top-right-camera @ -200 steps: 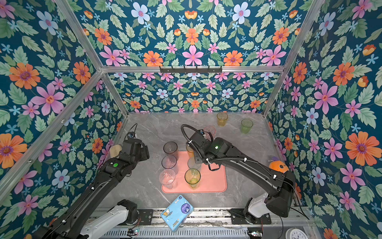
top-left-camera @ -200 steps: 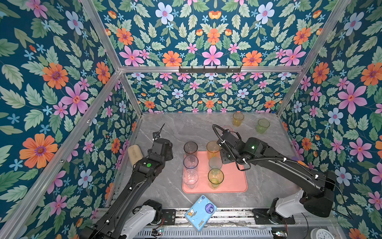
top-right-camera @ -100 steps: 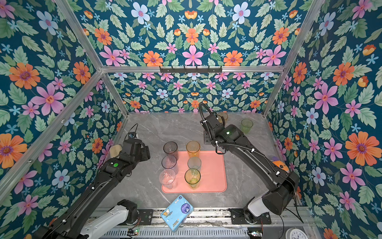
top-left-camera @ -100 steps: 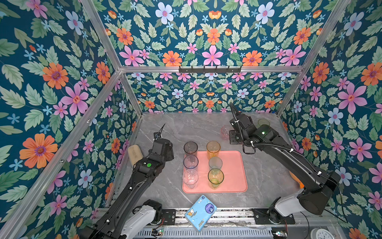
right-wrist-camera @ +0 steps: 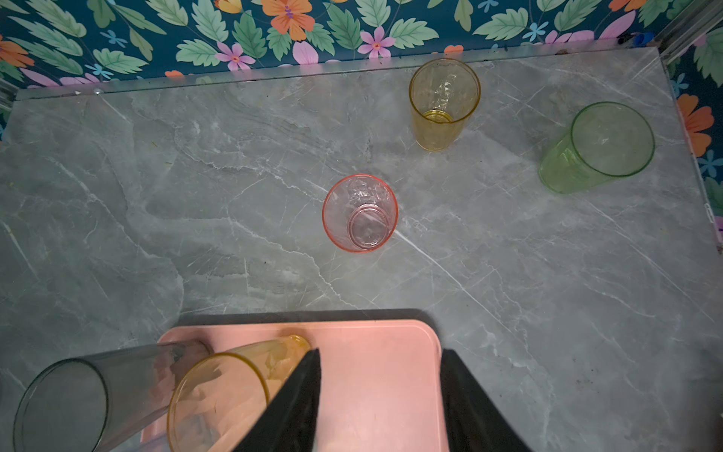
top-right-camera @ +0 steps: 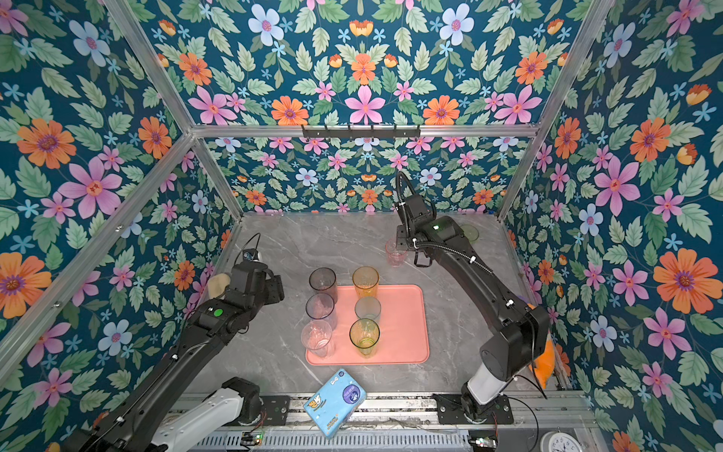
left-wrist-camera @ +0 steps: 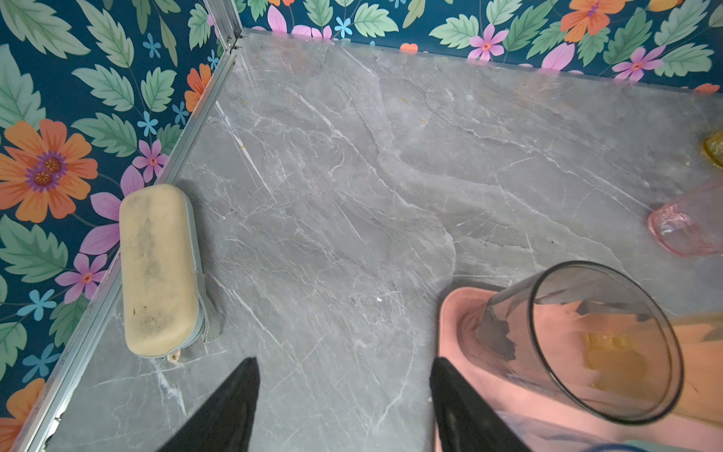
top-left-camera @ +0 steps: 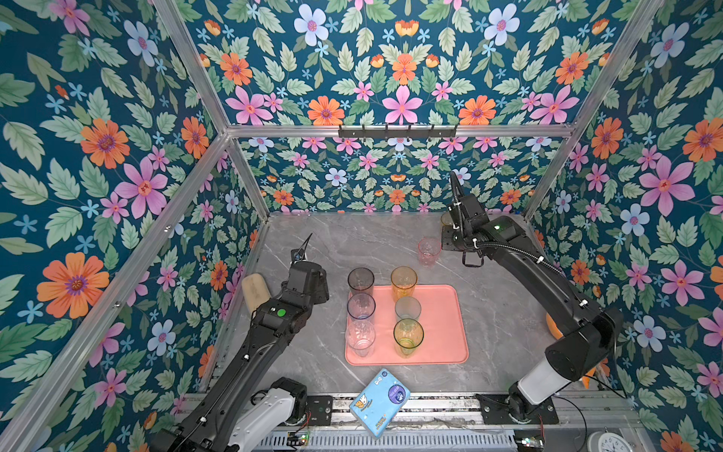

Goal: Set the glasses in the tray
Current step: 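Raise the right gripper and move it over the pink glass, then lower the right gripper onto the pink glass rim and grasp it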

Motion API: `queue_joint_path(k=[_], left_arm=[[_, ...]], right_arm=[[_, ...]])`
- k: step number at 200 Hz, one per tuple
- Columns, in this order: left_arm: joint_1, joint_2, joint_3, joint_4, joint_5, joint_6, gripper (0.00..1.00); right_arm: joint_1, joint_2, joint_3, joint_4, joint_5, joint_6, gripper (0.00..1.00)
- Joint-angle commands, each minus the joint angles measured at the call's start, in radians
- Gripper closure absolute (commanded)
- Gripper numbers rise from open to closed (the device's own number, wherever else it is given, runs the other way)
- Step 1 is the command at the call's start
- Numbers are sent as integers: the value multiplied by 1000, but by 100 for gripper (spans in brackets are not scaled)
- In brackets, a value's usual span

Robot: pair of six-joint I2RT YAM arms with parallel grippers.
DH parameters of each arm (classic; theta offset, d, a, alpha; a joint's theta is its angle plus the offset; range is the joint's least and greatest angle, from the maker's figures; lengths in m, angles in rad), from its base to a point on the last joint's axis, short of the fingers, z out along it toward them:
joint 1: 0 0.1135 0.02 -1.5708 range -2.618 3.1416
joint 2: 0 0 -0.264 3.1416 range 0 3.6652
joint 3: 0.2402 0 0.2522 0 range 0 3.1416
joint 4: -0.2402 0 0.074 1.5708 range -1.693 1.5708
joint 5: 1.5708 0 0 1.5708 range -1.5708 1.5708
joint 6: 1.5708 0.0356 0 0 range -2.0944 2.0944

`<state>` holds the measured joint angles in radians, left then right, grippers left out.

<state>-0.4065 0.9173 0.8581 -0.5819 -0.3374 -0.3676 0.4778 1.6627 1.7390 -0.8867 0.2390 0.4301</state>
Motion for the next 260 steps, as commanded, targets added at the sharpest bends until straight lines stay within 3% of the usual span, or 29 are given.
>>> queue_joint_path(k=[1, 99, 181, 260], left_arm=[[1, -9, 5, 20, -9, 10, 27], [1, 4, 6, 21, -45, 13, 28], [1, 56, 21, 17, -59, 14, 28], [1, 73, 29, 16, -56, 21, 28]], right_arm=[[-19, 59, 28, 9, -37, -12, 49], [-157, 290, 158, 39, -139, -47, 49], [-164, 470, 292, -11, -185, -50, 50], [-166, 504, 240, 9, -202, -30, 53]])
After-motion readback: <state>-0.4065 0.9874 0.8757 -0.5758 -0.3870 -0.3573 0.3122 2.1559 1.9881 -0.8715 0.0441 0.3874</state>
